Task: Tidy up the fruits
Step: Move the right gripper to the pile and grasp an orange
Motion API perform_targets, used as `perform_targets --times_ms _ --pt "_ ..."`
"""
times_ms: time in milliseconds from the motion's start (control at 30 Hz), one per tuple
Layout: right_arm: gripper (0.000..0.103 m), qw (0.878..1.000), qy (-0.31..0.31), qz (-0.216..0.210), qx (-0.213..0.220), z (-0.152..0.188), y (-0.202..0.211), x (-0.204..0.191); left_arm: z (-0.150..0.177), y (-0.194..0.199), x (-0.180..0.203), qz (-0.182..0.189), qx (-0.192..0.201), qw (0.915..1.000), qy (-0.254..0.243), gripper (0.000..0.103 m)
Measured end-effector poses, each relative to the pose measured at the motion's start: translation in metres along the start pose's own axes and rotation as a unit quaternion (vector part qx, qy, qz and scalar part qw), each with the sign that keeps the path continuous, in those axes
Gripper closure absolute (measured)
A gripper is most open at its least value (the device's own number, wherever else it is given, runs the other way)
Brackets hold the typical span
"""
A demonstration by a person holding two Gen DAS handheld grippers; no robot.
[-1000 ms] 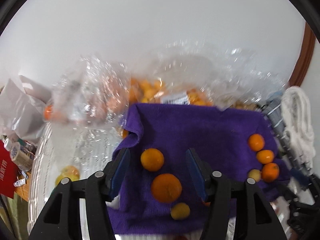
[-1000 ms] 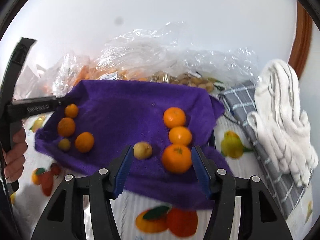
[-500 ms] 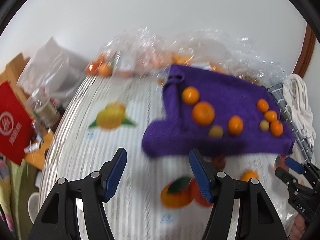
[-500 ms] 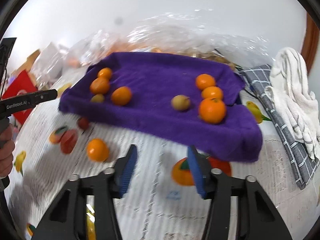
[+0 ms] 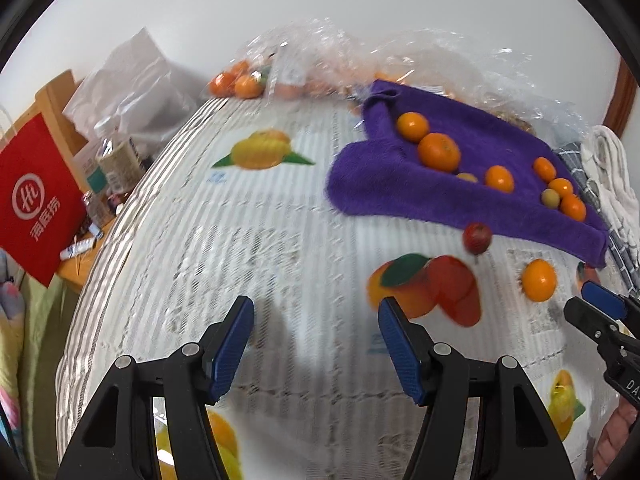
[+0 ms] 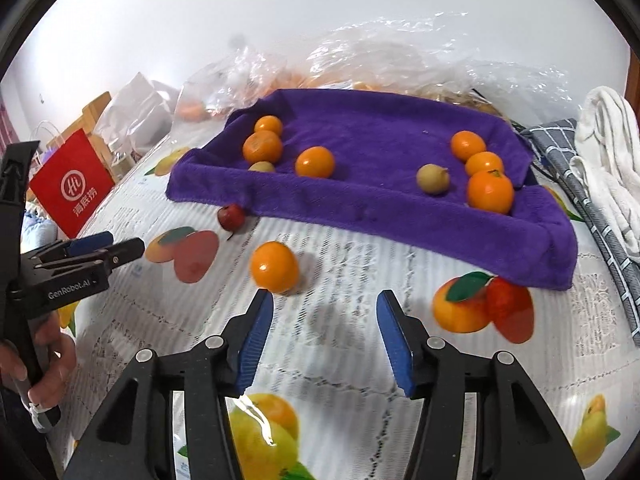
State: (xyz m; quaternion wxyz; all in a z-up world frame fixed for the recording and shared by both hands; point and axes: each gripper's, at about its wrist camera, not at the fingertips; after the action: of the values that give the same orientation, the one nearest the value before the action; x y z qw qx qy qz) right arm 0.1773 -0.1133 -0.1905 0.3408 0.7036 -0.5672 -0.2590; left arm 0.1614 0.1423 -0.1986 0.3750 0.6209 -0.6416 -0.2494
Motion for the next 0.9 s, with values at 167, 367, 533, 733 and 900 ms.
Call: perform_targets --times_ms 167,367,533,733,900 --pt "0.049 1.0 0.003 -0.005 0.0 -0.004 -0.004 -0.009 0.002 0.002 -0.013 0.012 0.0 0.9999 0.006 0.041" --pt "0.049 1.0 0.02 -0.012 0.0 -0.012 -0.011 -0.025 0.004 0.003 -0.017 0.023 0.003 0.9997 0.008 0.04" --pt "0.057 1.0 0.027 -0.006 -0.012 -0.019 -0.025 -0.033 0.009 0.004 -0.011 0.004 0.01 0.9999 -0.006 0.04" --pt "0.072 1.0 0.02 -0.015 -0.018 -0.017 -0.027 -0.026 0.008 0.009 -0.013 0.013 0.004 0.9999 0.004 0.04" --pt "0.072 1.0 -0.008 0.006 -0.005 -0.008 -0.011 0.008 0.004 0.005 0.005 0.034 0.002 0.9994 -0.004 0.045"
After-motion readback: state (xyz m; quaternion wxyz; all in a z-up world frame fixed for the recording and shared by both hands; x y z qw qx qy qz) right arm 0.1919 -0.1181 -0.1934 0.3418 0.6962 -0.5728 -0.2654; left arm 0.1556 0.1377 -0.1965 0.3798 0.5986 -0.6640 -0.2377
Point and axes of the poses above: each gripper's, at about its wrist camera, not at the fingertips, and y roughly against the way its jaws point, x to its right, z to its underside, and after that the axes turned 9 degrees about z, right-handed
